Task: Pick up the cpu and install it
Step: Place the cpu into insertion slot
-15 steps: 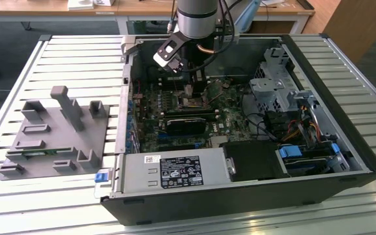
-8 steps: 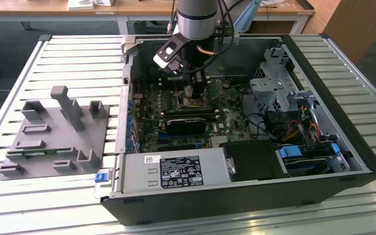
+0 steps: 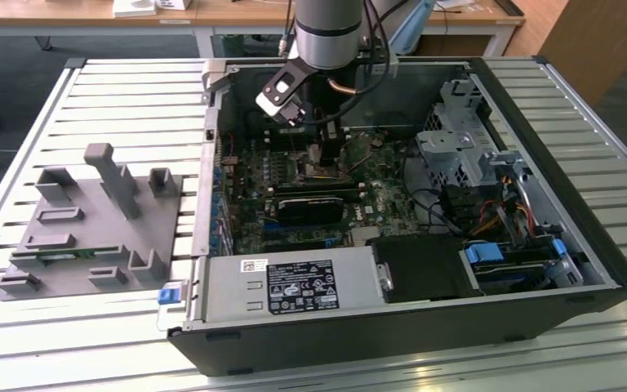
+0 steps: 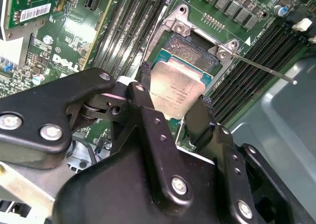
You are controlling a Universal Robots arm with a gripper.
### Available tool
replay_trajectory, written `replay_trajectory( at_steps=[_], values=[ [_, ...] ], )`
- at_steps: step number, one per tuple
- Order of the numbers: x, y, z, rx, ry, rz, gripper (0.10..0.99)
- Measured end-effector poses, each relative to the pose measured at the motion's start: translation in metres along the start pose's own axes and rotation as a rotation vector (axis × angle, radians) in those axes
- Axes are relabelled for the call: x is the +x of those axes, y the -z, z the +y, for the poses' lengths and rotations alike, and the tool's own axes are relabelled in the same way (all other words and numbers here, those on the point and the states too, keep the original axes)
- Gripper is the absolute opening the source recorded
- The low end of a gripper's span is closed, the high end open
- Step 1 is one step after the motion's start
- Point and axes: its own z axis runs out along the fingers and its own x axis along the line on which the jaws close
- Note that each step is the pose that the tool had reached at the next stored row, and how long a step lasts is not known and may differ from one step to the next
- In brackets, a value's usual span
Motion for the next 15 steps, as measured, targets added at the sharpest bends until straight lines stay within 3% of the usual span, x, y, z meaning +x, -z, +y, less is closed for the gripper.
replay_trajectory(
  at_steps=[15],
  values=[
    [0.0000, -0.0038, -0.0002, 0.000, 0.000, 0.0000, 0.529]
  ],
)
